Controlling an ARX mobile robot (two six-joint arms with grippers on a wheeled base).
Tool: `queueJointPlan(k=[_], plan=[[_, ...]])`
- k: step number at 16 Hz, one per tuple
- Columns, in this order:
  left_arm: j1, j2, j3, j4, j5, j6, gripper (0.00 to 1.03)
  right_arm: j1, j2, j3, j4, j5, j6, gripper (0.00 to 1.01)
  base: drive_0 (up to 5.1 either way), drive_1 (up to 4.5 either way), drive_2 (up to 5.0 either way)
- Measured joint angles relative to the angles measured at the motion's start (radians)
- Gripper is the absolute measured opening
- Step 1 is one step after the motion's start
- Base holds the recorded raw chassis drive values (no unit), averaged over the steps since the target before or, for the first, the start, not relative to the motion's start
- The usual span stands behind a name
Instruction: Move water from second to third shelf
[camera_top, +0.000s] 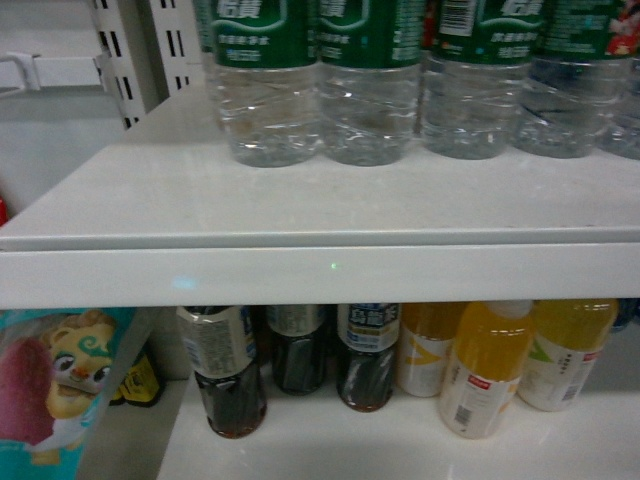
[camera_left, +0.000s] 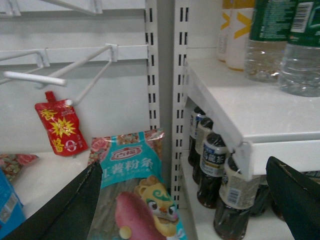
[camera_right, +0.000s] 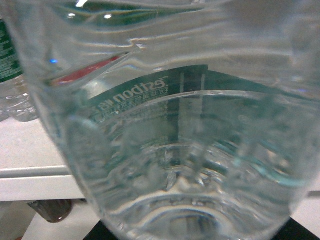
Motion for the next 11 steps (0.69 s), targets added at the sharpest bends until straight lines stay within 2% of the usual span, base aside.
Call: queueJointPlan(k=[5,7,11], plan=[[0.0,0.0,0.0,0.005,0.0,0.0,0.98,-0.001,-0.002,0.0,-0.005,0.008,-0.003,0.39,-5.0,2.44,2.4],[-0.001,0.0,0.0,0.003,-0.005,0.0,0.98,0.008,-0.004,0.0,0.003,-0.013,-0.006,0.39,-5.0,2.48,2.5],[-0.001,0.0,0.0,0.0,-0.002,0.0,0.98,0.006,-0.002,0.0,0.0,-0.007,-0.002,0.39,-5.0,2.48,2.5]])
